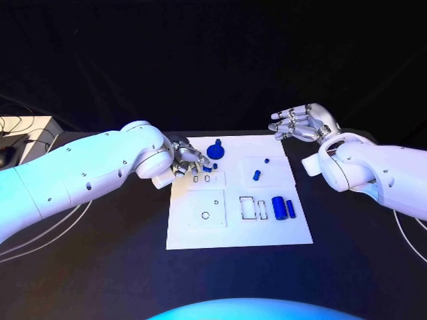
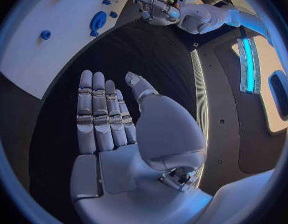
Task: Assemble the parts on the task board
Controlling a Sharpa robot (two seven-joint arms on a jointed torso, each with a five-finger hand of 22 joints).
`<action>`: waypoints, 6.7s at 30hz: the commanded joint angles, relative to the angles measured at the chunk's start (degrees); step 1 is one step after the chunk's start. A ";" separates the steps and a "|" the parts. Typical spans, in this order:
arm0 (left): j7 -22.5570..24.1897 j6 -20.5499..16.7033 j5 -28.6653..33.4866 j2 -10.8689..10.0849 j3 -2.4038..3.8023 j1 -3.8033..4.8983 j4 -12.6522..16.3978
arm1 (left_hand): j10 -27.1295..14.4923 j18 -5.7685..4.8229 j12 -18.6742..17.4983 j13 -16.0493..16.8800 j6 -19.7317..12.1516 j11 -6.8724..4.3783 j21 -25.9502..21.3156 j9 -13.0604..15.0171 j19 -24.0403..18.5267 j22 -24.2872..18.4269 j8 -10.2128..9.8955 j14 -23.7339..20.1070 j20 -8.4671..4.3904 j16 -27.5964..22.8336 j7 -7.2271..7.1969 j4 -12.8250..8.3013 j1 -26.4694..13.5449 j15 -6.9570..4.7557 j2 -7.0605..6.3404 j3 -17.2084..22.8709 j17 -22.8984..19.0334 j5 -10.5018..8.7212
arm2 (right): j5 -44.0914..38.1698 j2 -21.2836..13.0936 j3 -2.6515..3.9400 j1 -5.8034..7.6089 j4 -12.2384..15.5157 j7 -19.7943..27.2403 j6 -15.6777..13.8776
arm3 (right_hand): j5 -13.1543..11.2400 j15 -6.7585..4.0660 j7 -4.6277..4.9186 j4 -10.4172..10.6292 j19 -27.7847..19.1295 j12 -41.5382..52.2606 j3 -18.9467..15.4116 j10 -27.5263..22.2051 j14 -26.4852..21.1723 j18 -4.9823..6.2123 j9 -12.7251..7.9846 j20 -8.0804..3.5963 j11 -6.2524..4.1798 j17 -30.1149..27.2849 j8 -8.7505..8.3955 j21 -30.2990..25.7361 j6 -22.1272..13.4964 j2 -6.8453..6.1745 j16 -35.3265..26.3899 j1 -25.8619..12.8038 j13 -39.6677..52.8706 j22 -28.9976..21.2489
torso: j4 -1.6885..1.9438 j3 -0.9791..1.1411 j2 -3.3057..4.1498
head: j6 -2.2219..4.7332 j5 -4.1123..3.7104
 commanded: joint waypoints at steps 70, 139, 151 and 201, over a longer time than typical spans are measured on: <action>-1.67 -1.06 -13.55 4.24 -3.05 -1.60 -3.81 | 7.67 -1.94 -4.30 -9.70 8.60 -2.45 -0.82 11.09 1.60 2.57 -1.70 -0.59 -0.78 0.68 -4.44 -3.96 3.15 -1.05 -0.16 1.62 -3.83 -0.14 | 0.75 -0.01 0.03 -0.15 0.46 0.82 1.16 | 1.64 0.13 0.00 0.90 -0.47 -0.15 0.14 -0.37 -0.52 0.30 0.01 0.04 0.14 -0.06 -0.19 0.31 -0.43 -0.39 -0.11 -1.11 -0.08 -0.13 | -0.08 0.08 0.20 | -1.14 0.10; -1.99 4.67 -11.75 6.39 -2.96 -1.58 -5.78 | 8.29 -2.57 -2.01 -12.18 10.49 -2.37 -0.94 11.14 2.12 4.96 0.52 -0.33 -0.41 2.48 -5.26 -5.40 -0.38 -0.65 4.40 -0.04 -2.27 -0.18 | 0.97 0.11 0.03 -0.27 0.20 0.55 1.92 | 2.68 0.13 0.02 1.08 -0.46 -0.15 0.65 -0.43 -0.58 0.33 0.01 0.02 0.14 -0.06 -0.19 0.22 -0.44 -0.50 -0.10 -0.96 -0.08 -0.12 | -0.08 0.07 0.21 | -1.61 0.00; -1.66 3.34 -12.44 6.52 -2.86 -1.57 -6.21 | 8.29 -2.62 -0.96 -13.44 11.04 -2.38 -0.83 11.72 2.27 5.40 0.38 -0.27 -0.38 2.79 -5.36 -6.80 -2.75 -0.64 6.09 0.89 -2.06 -0.33 | 0.92 0.14 0.03 -0.49 0.06 0.47 2.08 | 2.92 0.12 0.00 0.90 -0.49 -0.16 1.03 -0.42 -0.60 0.33 0.01 0.00 0.13 -0.07 -0.17 0.24 -0.40 -0.57 -0.10 -1.01 -0.09 -0.11 | -0.11 0.09 0.25 | -1.52 -0.02; -1.84 5.02 -12.91 7.01 -2.69 -1.54 -7.08 | 8.19 -2.80 -0.19 -14.79 11.58 -2.43 -1.54 11.50 2.29 6.17 -0.01 -0.36 -0.37 2.93 -5.82 2.49 2.47 -0.58 3.94 -21.05 -2.03 -1.53 | 0.81 0.13 0.03 -0.64 0.03 0.40 2.29 | 3.36 0.13 0.03 0.45 -0.61 -0.16 1.79 -0.43 -0.67 0.31 0.01 0.00 0.15 -0.08 -0.19 0.32 -0.43 -0.78 -0.11 -1.39 -0.09 -0.12 | -0.08 0.05 0.26 | -1.95 -0.37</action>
